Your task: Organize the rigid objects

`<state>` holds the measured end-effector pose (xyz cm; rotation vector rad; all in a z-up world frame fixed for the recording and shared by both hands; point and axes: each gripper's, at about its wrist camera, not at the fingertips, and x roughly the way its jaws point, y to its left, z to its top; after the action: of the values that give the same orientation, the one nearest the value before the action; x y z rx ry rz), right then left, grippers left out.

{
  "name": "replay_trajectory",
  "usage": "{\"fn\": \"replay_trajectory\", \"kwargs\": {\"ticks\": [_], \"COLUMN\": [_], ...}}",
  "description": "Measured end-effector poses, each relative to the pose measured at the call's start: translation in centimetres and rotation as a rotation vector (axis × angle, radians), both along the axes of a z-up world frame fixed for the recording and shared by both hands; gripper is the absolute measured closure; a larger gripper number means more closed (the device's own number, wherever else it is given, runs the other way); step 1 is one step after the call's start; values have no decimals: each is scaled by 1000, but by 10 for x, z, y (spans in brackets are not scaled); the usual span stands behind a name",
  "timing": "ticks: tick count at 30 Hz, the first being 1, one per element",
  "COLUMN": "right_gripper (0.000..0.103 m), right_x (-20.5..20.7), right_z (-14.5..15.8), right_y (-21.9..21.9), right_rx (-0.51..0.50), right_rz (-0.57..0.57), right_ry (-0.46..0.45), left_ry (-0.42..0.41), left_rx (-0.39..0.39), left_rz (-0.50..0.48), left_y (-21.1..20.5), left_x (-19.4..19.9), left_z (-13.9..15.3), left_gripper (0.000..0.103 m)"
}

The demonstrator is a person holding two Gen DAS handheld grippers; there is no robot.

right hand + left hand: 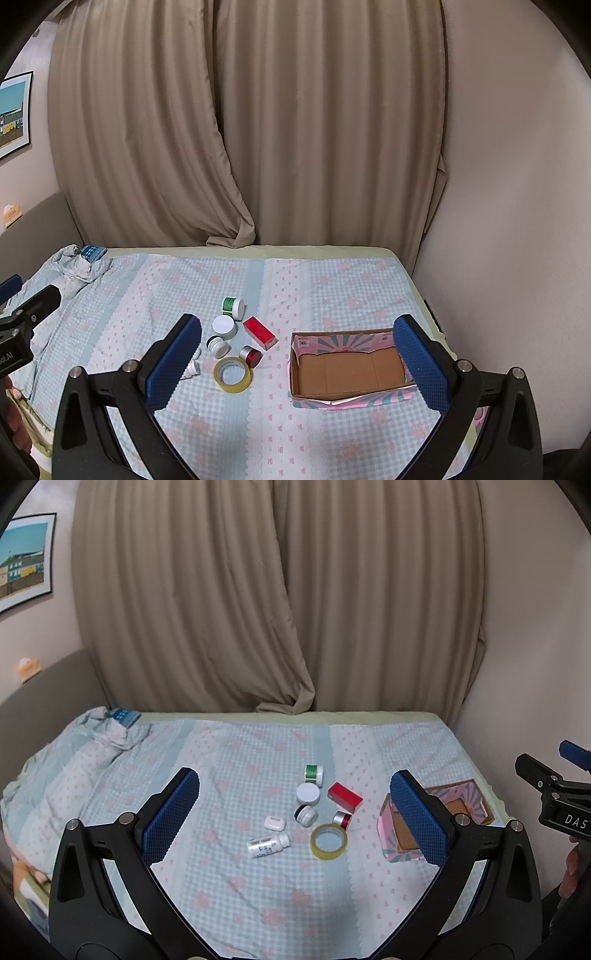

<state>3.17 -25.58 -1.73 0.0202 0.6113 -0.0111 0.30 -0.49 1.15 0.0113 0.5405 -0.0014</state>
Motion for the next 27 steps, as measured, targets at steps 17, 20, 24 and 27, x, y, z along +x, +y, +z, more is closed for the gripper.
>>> {"fn": "replay_trajectory", "kwargs": {"ticks": [17,20,24,27], "right_gripper": [0,0,0,0], "right_x": [0,-1,-1,-1], "right_z": [-2,-3,-3,-3], "right_y": [1,2,3,2], "right_rx": [-2,-2,-2,-1], "right_rz": [0,-2,-4,-3], "right_ry": [-7,-8,-10,-10], "left_ry": [-9,-10,-11,-11], "left_rx": [-6,-7,-7,-7], "left_rz": [-2,-3,-3,-3], "left_y": [1,1,1,1], "left_x": [-1,-2,-2,-2], "left_z": [4,4,4,4], "left_gripper": [1,1,1,1]}}
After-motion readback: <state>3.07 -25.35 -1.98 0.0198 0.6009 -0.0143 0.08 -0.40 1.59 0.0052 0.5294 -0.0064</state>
